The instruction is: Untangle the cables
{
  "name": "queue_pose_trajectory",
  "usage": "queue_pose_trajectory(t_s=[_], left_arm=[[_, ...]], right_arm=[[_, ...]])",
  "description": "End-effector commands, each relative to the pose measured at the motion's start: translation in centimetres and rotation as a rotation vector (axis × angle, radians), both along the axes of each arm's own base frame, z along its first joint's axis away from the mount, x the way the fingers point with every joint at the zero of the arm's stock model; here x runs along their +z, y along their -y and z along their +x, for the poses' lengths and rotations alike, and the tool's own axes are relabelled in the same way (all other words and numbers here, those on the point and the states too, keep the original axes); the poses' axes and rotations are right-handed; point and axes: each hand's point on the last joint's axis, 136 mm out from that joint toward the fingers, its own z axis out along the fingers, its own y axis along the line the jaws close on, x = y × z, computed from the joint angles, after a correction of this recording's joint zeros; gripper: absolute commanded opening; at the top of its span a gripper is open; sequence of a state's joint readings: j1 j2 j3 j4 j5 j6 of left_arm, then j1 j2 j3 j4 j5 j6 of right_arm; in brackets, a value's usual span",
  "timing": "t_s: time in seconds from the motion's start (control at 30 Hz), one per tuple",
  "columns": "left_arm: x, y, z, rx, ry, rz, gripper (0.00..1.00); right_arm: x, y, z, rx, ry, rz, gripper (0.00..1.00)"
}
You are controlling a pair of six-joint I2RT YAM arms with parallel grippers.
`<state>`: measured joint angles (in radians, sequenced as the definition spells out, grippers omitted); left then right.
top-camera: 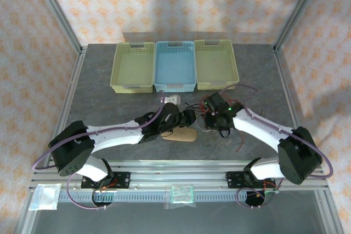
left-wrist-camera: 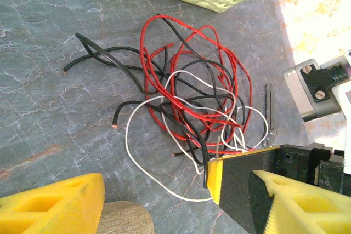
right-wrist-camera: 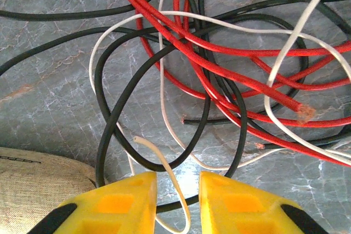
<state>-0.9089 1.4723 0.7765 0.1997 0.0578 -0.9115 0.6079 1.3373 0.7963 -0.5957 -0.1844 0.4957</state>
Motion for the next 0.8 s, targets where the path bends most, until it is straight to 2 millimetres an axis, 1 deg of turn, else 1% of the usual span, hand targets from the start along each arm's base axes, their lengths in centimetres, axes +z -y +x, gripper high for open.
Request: queue_pose_trajectory(t_s=[0.0, 0.17, 0.23, 0.33, 0.4, 0.43, 0.47, 0.57, 0.63, 0.67, 0.7, 0.77], left_arm=[[1.1, -0.4, 0.6, 0.027, 0.035, -0.013, 0.70], [1.4, -0.4, 0.8, 0.023, 0.046, 0.006, 0.70], [1.6, -0.4, 1.0, 0.024, 0.054, 0.017, 0.70], [2.2, -0.4, 1.4, 0.017, 0.077, 0.043, 0.71], [3.1, -0.6, 1.9, 0.014, 0.105, 0.052, 0.73], [3.7, -0.7, 2.2, 0.014, 0.121, 0.052, 0.75], [4.3, -0.7, 2.5, 0.009, 0.140, 0.053, 0.77], [6.0, -1.5, 3.5, 0.018, 0.193, 0.080, 0.81], [7.2, -2.2, 4.3, 0.024, 0.230, 0.100, 0.85], [7.8, -2.6, 4.7, 0.025, 0.246, 0.106, 0.90], [8.4, -2.9, 5.0, 0.022, 0.264, 0.106, 0.99], [9.3, -3.7, 5.7, 0.030, 0.287, 0.097, 0.99]], right_arm=[[-0.4, 0.1, 0.0, -0.017, -0.004, 0.005, 0.24], [0.3, 0.2, 0.2, -0.025, 0.015, 0.010, 0.17], [1.1, 0.3, 0.3, -0.028, 0.030, 0.011, 0.13], [2.8, 0.3, 0.7, -0.033, 0.075, 0.029, 0.06], [4.6, -0.2, 1.2, -0.025, 0.127, 0.072, 0.01], [5.5, -0.6, 1.4, -0.021, 0.154, 0.100, 0.00], [6.3, -0.8, 1.7, -0.020, 0.177, 0.120, 0.00], [9.6, -1.4, 2.5, -0.012, 0.268, 0.177, 0.00], [11.2, -1.4, 3.1, -0.011, 0.315, 0.187, 0.00], [12.1, -1.3, 3.4, -0.013, 0.339, 0.186, 0.00], [13.0, -1.3, 3.7, -0.015, 0.363, 0.187, 0.00], [14.5, -1.2, 4.2, -0.025, 0.412, 0.192, 0.00]])
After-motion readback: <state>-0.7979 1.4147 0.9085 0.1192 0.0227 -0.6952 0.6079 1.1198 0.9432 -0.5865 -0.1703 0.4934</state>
